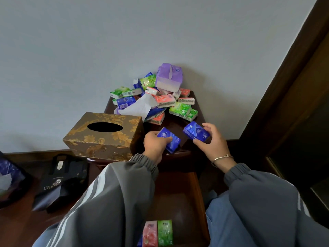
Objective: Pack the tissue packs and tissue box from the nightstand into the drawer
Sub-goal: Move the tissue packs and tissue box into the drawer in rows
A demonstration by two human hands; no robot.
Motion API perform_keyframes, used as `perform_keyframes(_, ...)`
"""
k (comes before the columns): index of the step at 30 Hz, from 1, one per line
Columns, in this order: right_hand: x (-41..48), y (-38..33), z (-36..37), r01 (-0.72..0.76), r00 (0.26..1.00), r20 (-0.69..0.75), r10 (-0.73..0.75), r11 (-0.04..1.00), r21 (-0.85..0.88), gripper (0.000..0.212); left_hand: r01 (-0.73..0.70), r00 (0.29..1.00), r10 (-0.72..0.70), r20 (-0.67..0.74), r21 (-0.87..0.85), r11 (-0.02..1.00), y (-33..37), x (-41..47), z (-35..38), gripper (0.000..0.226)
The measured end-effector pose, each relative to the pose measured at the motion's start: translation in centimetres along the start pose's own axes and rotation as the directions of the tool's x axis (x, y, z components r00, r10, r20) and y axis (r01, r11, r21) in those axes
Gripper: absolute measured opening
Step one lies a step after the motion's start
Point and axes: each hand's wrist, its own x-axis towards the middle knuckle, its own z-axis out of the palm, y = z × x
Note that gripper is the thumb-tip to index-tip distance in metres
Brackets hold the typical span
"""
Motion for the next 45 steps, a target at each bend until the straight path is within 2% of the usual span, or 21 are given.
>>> perform_keyframes(5, -0.5, -1.9, -3.1, 0.063, 0.951, 0.283, -0.125, 0.974, 0.219, 0.066, -0.065, 0.983, 0.063, 0.173, 0.010, 0.998, 1.3, -1.5, -1.6, 0.015)
perform_keyframes(7, -0.4, -2.9, -4.7, 0.084, 0.885, 0.425, -0.191, 0.963, 0.257, 0.070, -0.010, 0.959, 0.020, 0.283, -0.036, 0.999, 1.7, -2.2, -2.5, 0.007)
perform_keyframes(9, -0.2, -4.1, -5.7, 0.148, 0.790, 0.571, -0.222, 0.974, 0.174, 0.072, 0.066, 0.915, -0.037, 0.403, -0.060, 0.996, 2.0, -3.1, -3.3, 0.006)
perform_keyframes(11, 0.1, -5.3, -6.0, 0.208, 0.692, 0.693, -0.205, 0.975, 0.080, 0.070, 0.088, 0.869, -0.094, 0.485, 0.035, 0.995, 2.2, -3.6, -4.0, 0.013)
perform_keyframes(13, 0.5, -6.5, -5.8, 0.246, 0.606, 0.776, -0.175, 0.969, 0.026, 0.067, 0.111, 0.810, -0.158, 0.565, 0.117, 0.987, 2.3, -4.1, -4.6, 0.030)
perform_keyframes(15, 0.9, -7.3, -5.2, 0.236, 0.538, 0.830, -0.148, 0.972, 0.020, 0.066, 0.158, 0.725, -0.180, 0.665, 0.094, 0.983, 1.8, -4.6, -4.9, 0.047)
perform_keyframes(17, 1.1, -7.8, -4.3, 0.189, 0.510, 0.849, -0.137, 0.981, 0.044, 0.067, 0.193, 0.668, -0.149, 0.729, 0.023, 0.981, 0.8, -5.2, -4.9, 0.052)
perform_keyframes(18, 1.2, -7.8, -3.8, 0.163, 0.503, 0.853, -0.139, 0.984, 0.064, 0.068, 0.202, 0.663, -0.128, 0.738, -0.012, 0.979, 0.3, -5.4, -4.9, 0.052)
perform_keyframes(20, 1.6, -7.3, -2.9, 0.147, 0.492, 0.858, -0.144, 0.986, 0.081, 0.073, 0.227, 0.705, -0.105, 0.701, -0.083, 0.970, -0.4, -5.3, -5.0, 0.052)
perform_keyframes(21, 2.0, -6.8, -2.6, 0.163, 0.511, 0.849, -0.137, 0.985, 0.061, 0.075, 0.233, 0.738, -0.096, 0.668, -0.118, 0.965, -0.6, -5.1, -5.0, 0.049)
perform_keyframes(22, 2.7, -6.3, -2.2, 0.176, 0.564, 0.817, -0.120, 0.984, 0.023, 0.075, 0.227, 0.770, -0.085, 0.632, -0.147, 0.963, -0.8, -4.8, -5.2, 0.044)
perform_keyframes(23, 3.6, -5.7, -1.8, 0.177, 0.653, 0.751, -0.096, 0.984, -0.028, 0.073, 0.215, 0.803, -0.078, 0.590, -0.166, 0.962, -0.9, -4.5, -5.2, 0.040)
perform_keyframes(25, 6.1, -4.5, -0.7, 0.139, 0.871, 0.489, -0.040, 0.976, -0.167, 0.062, 0.192, 0.858, -0.073, 0.508, -0.186, 0.964, -1.2, -3.9, -5.3, 0.039)
perform_keyframes(26, 7.3, -4.0, 0.0, 0.093, 0.942, 0.335, -0.011, 0.968, -0.231, 0.059, 0.184, 0.875, -0.071, 0.480, -0.192, 0.964, -1.4, -3.7, -5.2, 0.040)
perform_keyframes(27, 8.4, -3.6, 0.8, 0.037, 0.976, 0.217, 0.024, 0.962, -0.271, 0.059, 0.177, 0.886, -0.068, 0.459, -0.199, 0.964, -1.5, -3.5, -5.1, 0.042)
perform_keyframes(29, 10.2, -2.8, 2.5, -0.047, 0.991, 0.107, 0.079, 0.961, -0.274, 0.066, 0.172, 0.903, -0.066, 0.425, -0.215, 0.961, -1.6, -3.3, -4.8, 0.044)
perform_keyframes(33, 11.7, -1.5, 5.1, -0.108, 0.984, 0.099, 0.146, 0.942, -0.317, 0.072, 0.163, 0.914, -0.065, 0.401, -0.216, 0.963, -2.0, -3.1, -4.4, 0.043)
perform_keyframes(38, 10.9, -0.9, 5.7, -0.080, 0.995, 0.014, 0.097, 0.886, -0.456, 0.061, 0.165, 0.915, -0.069, 0.396, -0.213, 0.963, -2.6, -3.1, -4.2, 0.042)
perform_keyframes(41, 9.5, -0.7, 4.9, -0.079, 0.996, -0.008, 0.084, 0.890, -0.449, 0.054, 0.185, 0.916, -0.081, 0.393, -0.233, 0.955, -2.6, -3.0, -4.2, 0.045)
perform_keyframes(45, 6.6, -0.6, 3.5, -0.012, 0.999, 0.044, 0.032, 0.922, -0.388, 0.050, 0.200, 0.921, -0.088, 0.379, -0.266, 0.943, -2.8, -3.2, -4.3, 0.046)
